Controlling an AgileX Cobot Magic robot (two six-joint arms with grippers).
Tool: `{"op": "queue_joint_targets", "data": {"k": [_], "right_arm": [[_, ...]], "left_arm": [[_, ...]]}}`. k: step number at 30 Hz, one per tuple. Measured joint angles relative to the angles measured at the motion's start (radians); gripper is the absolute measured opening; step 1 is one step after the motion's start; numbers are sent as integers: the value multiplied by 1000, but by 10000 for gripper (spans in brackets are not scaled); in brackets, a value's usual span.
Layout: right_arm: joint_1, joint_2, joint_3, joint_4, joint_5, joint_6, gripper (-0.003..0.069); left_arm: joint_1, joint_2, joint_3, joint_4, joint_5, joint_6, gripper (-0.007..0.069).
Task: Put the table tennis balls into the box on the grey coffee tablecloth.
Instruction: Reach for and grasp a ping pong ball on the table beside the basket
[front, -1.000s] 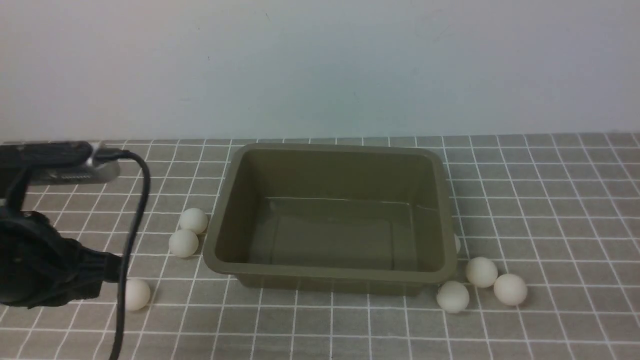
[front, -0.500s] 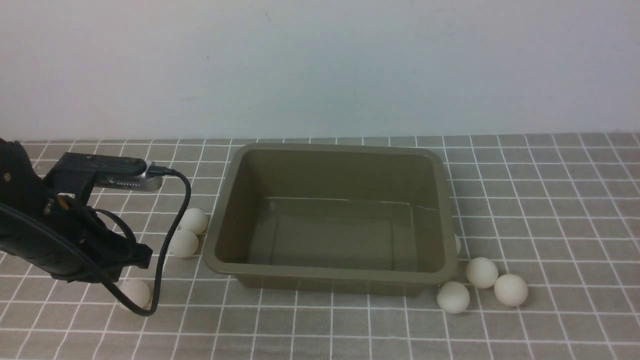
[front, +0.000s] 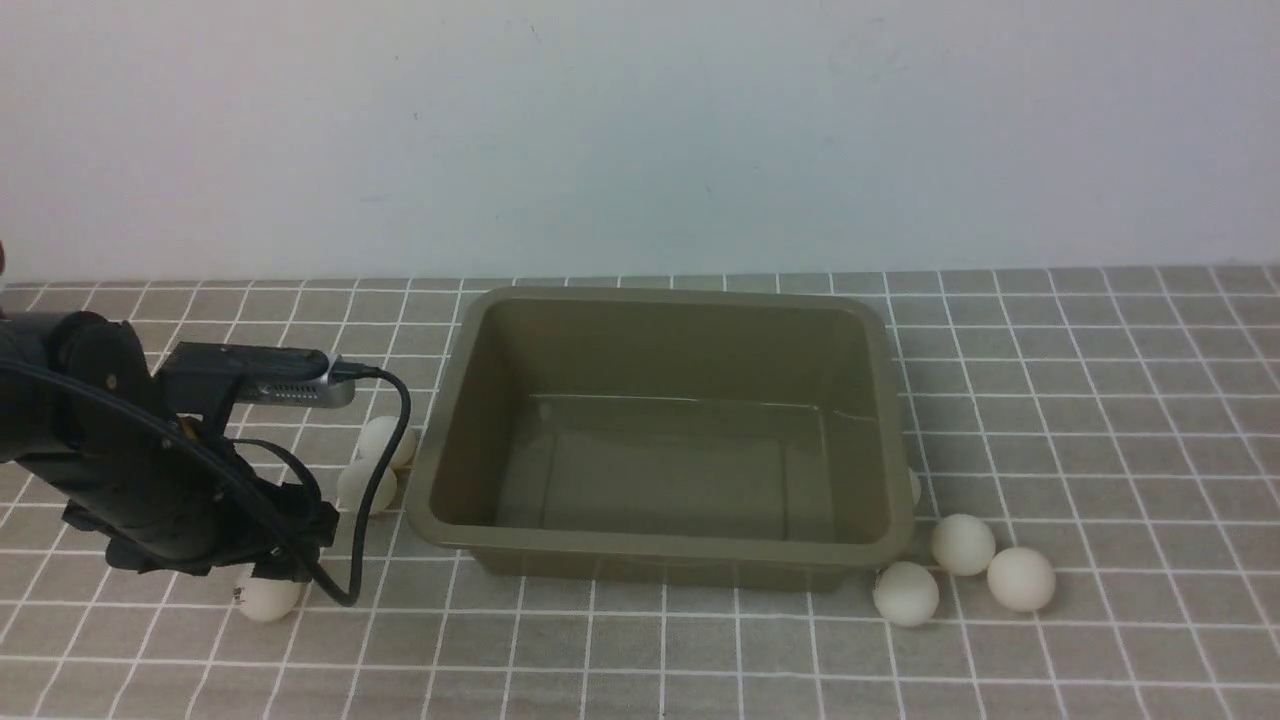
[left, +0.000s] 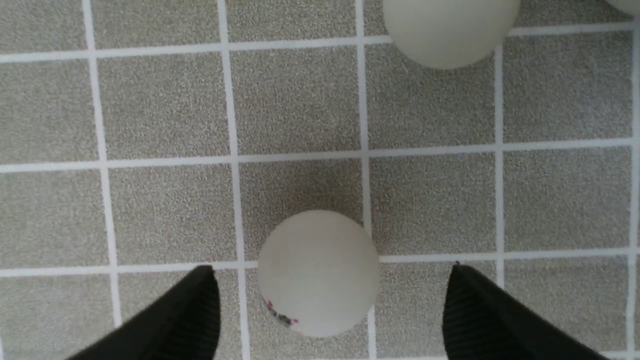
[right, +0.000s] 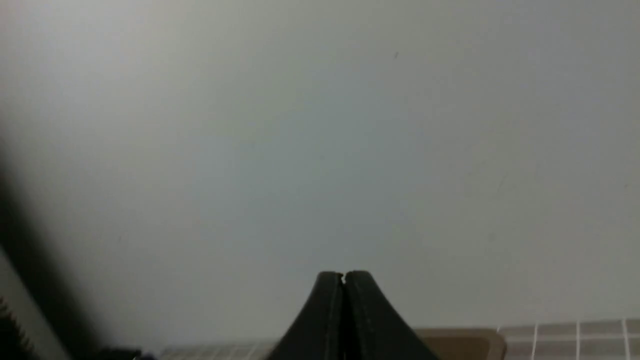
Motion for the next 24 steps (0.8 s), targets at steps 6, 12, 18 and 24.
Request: {"op": "queue_joint_targets", "data": {"k": [6, 12, 18, 24], "right_arm": [[-10, 433, -283, -439, -414, 387, -11], [-11, 545, -382, -439, -442, 190, -10], [-11, 507, -387, -439, -121, -272, -10], [-11, 482, -387, -373, 425, -825, -10]], "left_arm": [[0, 27, 0, 4, -12, -21, 554], [0, 27, 0, 4, -12, -21, 554], [0, 27, 0, 4, 2, -21, 554], [0, 27, 0, 4, 7, -27, 554]]}}
